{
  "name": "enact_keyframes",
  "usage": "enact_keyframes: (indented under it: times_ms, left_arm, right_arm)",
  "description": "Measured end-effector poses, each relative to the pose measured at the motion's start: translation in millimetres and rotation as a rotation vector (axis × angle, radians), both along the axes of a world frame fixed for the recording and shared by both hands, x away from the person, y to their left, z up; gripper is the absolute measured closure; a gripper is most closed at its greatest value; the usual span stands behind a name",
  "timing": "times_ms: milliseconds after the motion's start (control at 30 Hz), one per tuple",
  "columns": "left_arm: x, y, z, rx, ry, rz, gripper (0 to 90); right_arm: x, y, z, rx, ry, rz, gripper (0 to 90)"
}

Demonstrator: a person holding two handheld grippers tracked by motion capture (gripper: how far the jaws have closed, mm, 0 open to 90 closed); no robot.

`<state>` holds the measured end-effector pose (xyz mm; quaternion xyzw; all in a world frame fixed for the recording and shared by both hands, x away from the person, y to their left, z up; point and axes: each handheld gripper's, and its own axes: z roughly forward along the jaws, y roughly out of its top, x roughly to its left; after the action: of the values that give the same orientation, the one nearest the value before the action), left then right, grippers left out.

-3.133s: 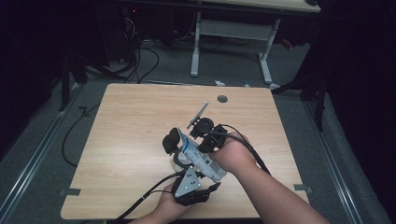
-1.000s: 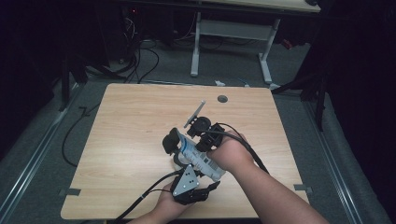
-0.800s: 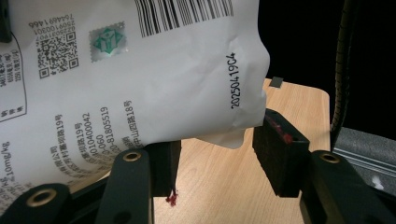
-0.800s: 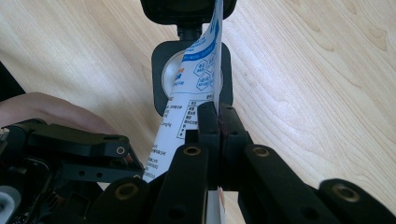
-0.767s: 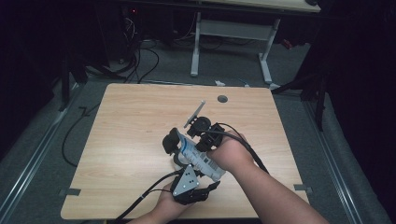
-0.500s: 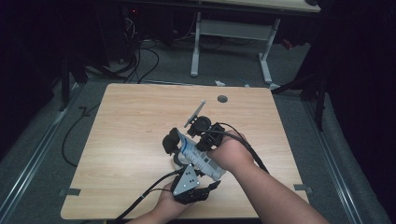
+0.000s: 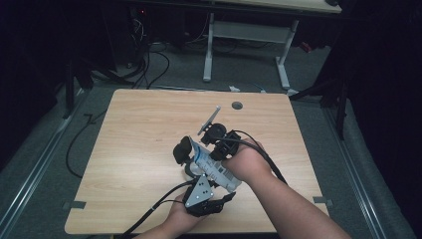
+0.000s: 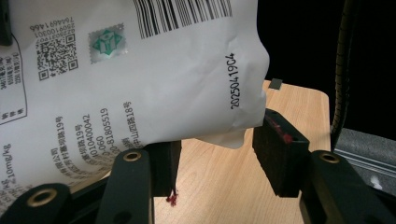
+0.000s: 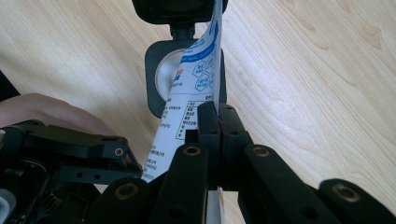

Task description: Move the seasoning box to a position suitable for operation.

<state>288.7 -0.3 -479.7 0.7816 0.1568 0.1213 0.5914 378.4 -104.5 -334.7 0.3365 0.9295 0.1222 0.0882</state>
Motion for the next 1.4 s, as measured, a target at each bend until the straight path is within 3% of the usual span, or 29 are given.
enact_keyframes:
  times_ms: [1400]
  left_arm:
    - [-0.6, 2.9, 3.4, -0.008, -0.001, -0.002, 53.1]
  right_arm:
    - [2.0, 2.8, -0.7, 0.007, 0.002, 0.007, 90.0]
